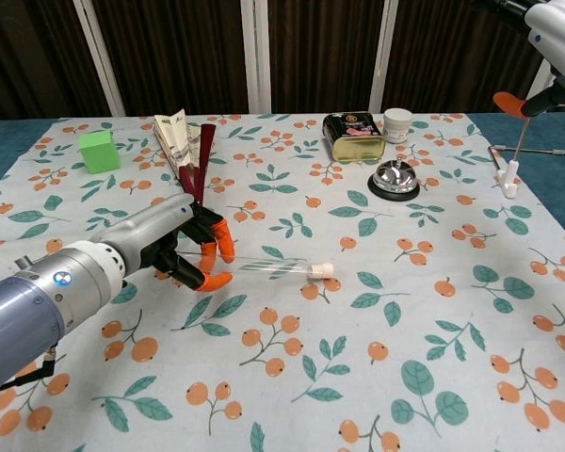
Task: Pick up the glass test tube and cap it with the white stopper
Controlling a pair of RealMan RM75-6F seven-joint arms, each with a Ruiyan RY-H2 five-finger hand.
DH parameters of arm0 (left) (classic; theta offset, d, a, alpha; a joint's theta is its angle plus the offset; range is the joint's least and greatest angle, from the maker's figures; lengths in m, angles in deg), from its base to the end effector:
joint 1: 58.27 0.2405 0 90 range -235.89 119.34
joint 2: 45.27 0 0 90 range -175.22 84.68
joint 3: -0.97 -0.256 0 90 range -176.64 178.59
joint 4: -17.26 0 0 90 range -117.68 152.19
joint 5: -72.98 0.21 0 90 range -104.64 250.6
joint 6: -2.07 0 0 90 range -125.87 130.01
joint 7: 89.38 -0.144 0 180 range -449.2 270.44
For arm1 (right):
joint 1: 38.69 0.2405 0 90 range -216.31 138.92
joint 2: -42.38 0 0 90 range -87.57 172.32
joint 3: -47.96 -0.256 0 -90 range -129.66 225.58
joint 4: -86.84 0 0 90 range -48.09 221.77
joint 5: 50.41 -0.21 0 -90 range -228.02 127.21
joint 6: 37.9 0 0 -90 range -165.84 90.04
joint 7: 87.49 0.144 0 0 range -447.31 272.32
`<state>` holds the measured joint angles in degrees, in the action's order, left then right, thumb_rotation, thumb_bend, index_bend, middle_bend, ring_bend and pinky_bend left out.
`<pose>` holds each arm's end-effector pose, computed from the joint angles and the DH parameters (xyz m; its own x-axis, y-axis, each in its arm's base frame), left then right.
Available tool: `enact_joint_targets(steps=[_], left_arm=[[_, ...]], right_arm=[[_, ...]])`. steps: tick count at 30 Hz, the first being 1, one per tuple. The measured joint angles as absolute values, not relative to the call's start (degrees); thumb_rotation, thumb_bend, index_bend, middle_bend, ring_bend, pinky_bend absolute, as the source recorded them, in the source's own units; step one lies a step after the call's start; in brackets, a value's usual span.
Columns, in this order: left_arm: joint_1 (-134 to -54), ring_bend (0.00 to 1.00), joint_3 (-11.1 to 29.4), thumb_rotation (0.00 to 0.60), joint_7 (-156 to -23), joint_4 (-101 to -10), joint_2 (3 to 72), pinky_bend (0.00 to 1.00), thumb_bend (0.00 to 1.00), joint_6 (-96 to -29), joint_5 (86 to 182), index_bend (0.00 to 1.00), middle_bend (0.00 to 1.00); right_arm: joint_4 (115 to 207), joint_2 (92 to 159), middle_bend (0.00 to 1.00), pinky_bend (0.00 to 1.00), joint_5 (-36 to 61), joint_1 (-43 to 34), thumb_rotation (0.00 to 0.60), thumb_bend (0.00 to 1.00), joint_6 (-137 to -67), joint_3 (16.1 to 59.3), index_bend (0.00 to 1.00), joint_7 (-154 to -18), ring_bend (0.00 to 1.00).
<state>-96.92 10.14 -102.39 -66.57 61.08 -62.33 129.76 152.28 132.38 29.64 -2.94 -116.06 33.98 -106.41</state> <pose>-0.1203 0.2872 -0.0922 0.0378 0.3917 0.9193 0.9872 -0.1573 0.0265 -0.1985 -0.3707 0.0724 0.5614 0.3239 0.7616 -0.7408 -0.2136 0.6369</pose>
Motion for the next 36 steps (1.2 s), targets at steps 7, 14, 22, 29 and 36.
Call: enact_joint_targets(steps=[7, 14, 22, 29, 36], left_arm=[[-96.1, 0.19, 9.9, 0.600, -103.6, -68.2, 60.0, 0.00, 0.45, -62.4, 130.4, 0.61, 0.57], [-95.2, 0.18, 9.8, 0.600, -105.2, -70.0, 58.6, 0.00, 0.40, -62.4, 130.0, 0.59, 0.50], [-94.6, 0.16, 10.3, 0.600, -107.0, -72.0, 57.5, 0.00, 0.34, -62.4, 129.1, 0.56, 0.42], [-93.9, 0.13, 10.2, 0.600, -108.1, -75.2, 56.0, 0.00, 0.32, -63.0, 128.9, 0.53, 0.36], [-92.1, 0.12, 9.8, 0.600, -108.1, -79.3, 53.3, 0.00, 0.32, -65.1, 130.1, 0.51, 0.32]], right_arm=[[153.5, 131.9, 0.01, 0.00, 29.5, -3.1, 0.600, 0.41, -116.1, 33.7, 0.03, -106.8, 0.00], [154.7, 131.4, 0.01, 0.00, 29.6, -3.5, 0.600, 0.41, -116.3, 33.7, 0.03, -107.0, 0.00], [156.2, 130.8, 0.01, 0.00, 29.6, -3.9, 0.600, 0.41, -116.5, 33.7, 0.03, -107.6, 0.00], [157.9, 129.8, 0.01, 0.00, 29.6, -4.6, 0.600, 0.41, -116.7, 33.9, 0.03, -108.1, 0.00], [160.7, 128.4, 0.01, 0.00, 29.5, -5.9, 0.600, 0.41, -117.2, 34.5, 0.03, -109.0, 0.00]])
